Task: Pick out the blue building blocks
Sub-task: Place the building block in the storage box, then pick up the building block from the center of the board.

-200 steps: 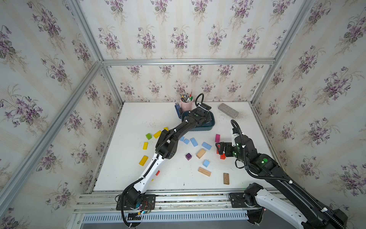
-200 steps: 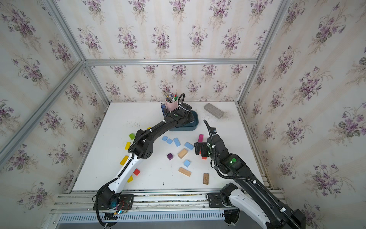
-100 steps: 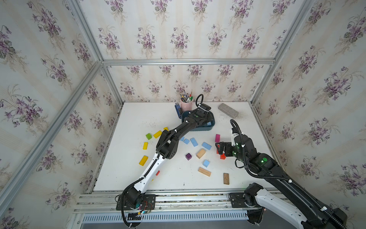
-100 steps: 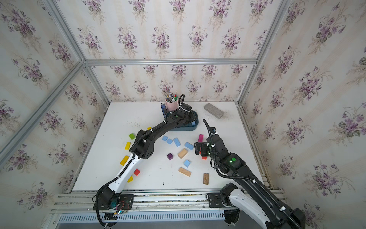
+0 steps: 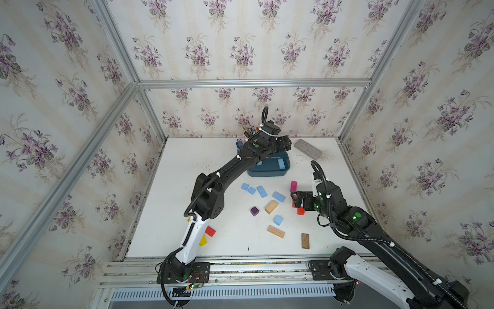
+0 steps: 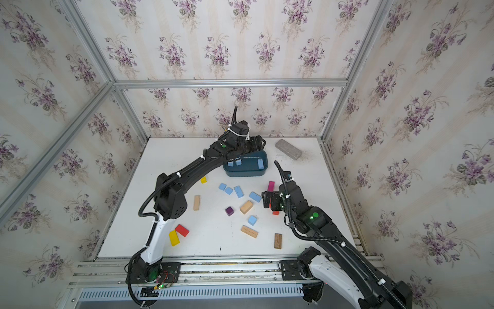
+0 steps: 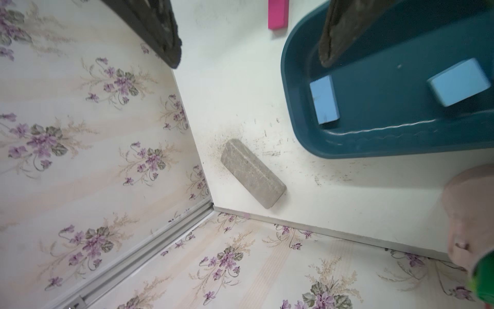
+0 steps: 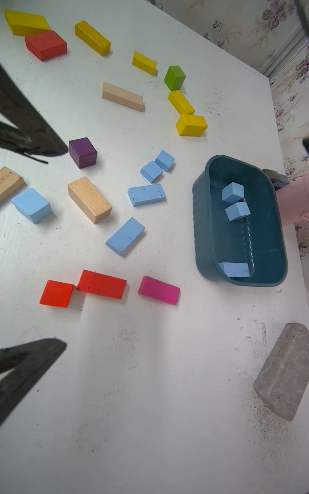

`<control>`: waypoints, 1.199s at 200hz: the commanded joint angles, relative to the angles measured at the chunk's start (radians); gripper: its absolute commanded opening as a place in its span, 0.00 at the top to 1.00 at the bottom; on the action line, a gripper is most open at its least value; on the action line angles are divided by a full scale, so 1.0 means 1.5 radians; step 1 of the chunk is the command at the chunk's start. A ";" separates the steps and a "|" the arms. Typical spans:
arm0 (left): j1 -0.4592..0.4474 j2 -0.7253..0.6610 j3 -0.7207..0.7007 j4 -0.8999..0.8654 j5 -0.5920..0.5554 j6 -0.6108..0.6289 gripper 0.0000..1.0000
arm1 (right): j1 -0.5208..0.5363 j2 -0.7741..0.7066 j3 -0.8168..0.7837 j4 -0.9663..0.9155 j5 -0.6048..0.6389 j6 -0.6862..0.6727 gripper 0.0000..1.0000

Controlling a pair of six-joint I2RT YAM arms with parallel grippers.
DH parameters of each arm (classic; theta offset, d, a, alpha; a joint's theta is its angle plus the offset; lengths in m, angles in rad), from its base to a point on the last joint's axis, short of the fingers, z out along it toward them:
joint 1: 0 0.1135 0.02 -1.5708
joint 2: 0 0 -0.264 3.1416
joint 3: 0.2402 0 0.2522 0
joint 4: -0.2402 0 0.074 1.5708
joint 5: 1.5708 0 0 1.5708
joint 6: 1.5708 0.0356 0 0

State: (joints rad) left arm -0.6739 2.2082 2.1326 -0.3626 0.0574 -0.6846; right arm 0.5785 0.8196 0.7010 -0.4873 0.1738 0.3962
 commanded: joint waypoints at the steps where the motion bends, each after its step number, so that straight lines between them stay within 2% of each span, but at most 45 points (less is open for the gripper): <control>1: 0.000 -0.099 -0.104 0.005 -0.011 0.082 0.14 | 0.001 0.010 0.006 0.000 0.000 -0.005 0.00; 50: 0.001 -0.344 -0.400 0.025 -0.060 0.165 0.02 | 0.001 0.077 0.030 0.012 -0.035 -0.039 0.00; 111: 0.007 -0.596 -0.678 0.061 -0.096 0.232 0.01 | 0.001 0.209 0.067 0.020 -0.032 -0.076 0.00; 151: 0.011 -0.731 -0.794 0.072 -0.130 0.237 0.01 | 0.001 0.308 0.083 0.037 -0.026 -0.094 0.00; 201: 0.012 -0.831 -0.852 0.070 -0.078 0.240 0.01 | 0.000 0.429 0.137 0.043 -0.019 -0.121 0.00; 240: 0.012 -0.877 -0.881 0.070 0.007 0.299 0.01 | 0.001 0.497 0.172 0.049 -0.018 -0.136 0.06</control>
State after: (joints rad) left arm -0.6552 0.9211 0.8276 -0.2882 -0.0296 -0.3058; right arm 0.5785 1.5230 0.9329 -0.4267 0.1406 0.2207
